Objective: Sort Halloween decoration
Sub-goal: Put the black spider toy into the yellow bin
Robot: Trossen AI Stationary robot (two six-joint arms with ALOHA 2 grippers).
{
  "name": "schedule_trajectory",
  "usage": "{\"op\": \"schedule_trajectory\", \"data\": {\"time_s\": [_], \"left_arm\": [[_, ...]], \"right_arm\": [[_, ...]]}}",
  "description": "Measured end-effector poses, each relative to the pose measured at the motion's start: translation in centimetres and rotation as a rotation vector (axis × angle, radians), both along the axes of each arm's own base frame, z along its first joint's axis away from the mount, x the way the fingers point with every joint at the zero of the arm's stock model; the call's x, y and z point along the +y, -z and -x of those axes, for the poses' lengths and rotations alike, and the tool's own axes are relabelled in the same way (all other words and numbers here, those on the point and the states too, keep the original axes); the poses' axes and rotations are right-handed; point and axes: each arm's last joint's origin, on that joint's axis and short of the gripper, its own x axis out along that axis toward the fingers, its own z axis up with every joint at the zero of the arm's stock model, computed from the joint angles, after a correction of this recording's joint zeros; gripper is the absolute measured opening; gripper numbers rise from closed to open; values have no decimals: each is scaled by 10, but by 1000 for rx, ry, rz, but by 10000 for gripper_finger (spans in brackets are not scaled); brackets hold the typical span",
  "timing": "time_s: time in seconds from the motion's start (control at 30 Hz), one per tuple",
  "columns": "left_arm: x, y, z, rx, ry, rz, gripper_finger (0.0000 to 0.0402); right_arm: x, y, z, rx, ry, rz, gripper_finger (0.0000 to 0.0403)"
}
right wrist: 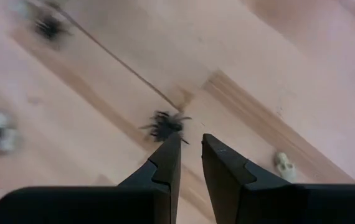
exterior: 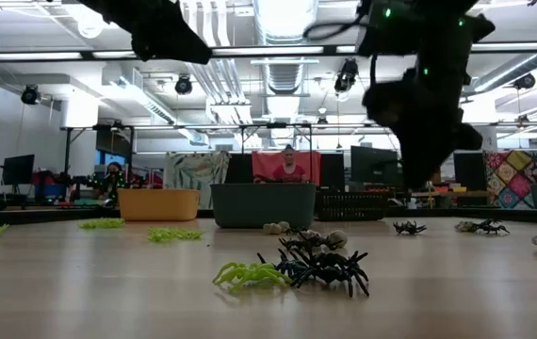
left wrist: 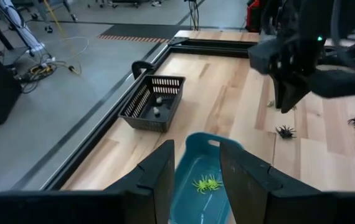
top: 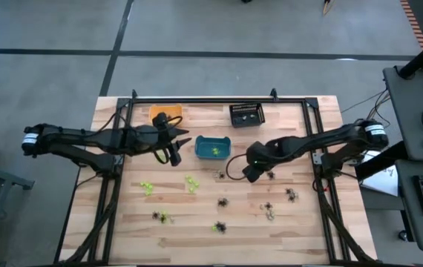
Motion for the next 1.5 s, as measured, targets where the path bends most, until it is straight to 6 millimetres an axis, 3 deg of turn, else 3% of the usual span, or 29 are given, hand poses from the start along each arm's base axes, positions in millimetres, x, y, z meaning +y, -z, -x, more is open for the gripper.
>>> {"op": "schedule_trajectory", "data": {"time_s": [0.13,0.47,0.83,0.93,1.07,1.13,1.3,1.5], "left_arm": [[0,0,0,6,5,-12,110],[0,2,-1,15,5,-12,110],[0,2,-1,15,5,-12,110],[0,2,-2,17,5,-12,110],[0,4,-4,29,8,-19,110],[0,5,-5,40,13,-30,110],[1,9,-8,64,-6,-62,110],[2,10,-10,87,-27,-115,110]], "right_arm": [[0,12,-4,55,-13,4,56],[1,16,-23,72,-159,34,56],[2,7,-29,34,-331,45,56],[3,6,-30,32,-440,57,56],[13,8,-24,53,-787,64,56],[17,8,-23,59,-874,112,56],[16,8,-25,85,-892,224,60],[16,9,-25,78,-821,208,104]]}}
